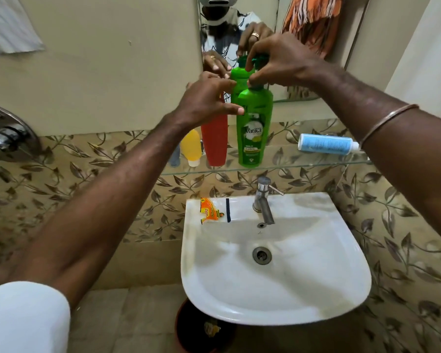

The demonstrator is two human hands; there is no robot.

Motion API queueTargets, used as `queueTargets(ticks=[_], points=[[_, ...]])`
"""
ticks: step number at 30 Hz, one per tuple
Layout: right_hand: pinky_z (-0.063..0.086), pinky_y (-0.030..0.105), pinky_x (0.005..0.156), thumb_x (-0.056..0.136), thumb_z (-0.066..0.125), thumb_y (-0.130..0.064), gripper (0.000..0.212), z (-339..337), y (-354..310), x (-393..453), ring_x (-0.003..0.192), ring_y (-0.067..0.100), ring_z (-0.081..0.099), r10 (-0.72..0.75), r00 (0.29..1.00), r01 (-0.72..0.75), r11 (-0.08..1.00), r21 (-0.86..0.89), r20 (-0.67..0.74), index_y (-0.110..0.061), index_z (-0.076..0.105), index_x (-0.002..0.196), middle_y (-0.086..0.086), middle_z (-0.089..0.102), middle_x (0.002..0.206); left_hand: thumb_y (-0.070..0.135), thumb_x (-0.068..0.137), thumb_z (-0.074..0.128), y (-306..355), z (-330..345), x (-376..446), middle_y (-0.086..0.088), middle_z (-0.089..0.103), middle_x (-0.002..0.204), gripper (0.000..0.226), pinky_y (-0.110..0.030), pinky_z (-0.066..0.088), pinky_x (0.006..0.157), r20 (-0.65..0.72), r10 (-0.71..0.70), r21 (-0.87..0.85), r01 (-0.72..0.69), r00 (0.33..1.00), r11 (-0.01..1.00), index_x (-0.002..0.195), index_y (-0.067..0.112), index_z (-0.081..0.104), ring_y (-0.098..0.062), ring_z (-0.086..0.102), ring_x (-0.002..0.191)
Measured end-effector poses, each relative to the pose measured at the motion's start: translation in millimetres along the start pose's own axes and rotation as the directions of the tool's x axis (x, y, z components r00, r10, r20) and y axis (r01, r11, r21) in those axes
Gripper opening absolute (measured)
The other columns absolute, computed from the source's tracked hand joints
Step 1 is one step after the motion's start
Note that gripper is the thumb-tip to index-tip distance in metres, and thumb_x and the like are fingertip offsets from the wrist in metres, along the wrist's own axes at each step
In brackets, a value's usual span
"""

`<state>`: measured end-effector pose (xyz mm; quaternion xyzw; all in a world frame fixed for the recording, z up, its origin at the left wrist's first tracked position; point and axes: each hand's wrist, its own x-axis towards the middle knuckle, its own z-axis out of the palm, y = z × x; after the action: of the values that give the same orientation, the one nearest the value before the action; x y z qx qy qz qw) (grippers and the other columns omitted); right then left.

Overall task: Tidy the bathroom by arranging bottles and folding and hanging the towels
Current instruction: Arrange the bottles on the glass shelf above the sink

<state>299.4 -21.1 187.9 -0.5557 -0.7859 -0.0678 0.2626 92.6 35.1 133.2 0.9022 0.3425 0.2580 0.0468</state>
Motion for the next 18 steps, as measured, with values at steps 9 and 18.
queueTargets(ticks=[9,18], points=[[0.038,0.009,0.071,0.083,0.076,-0.030,0.040,7.0,-1.7,12.9,0.108,0.017,0.051,0.005,1.000,-0.005,1.000,-0.020,0.008,-0.007,0.067,0.115,-0.001,0.049,0.115,0.041,0.078,0.079,12.8,7.6,3.0,-0.002,0.074,0.112,0.048,-0.047,0.050,0.094,-0.063,-0.011,-0.037,0.009,0.998,0.999,0.119,0.019,0.070,-0.017,0.065,0.103],[0.042,0.010,0.065,0.088,0.073,-0.025,0.037,2.0,-5.8,8.7,0.097,0.014,0.056,0.040,0.998,-0.040,0.999,0.003,0.040,-0.002,0.066,0.116,0.002,0.055,0.108,0.042,0.077,0.079,17.2,9.2,3.6,-0.004,0.075,0.111,0.047,-0.051,0.049,0.096,-0.072,-0.045,-0.030,0.043,0.996,0.999,0.116,0.017,0.071,-0.021,0.067,0.104]])
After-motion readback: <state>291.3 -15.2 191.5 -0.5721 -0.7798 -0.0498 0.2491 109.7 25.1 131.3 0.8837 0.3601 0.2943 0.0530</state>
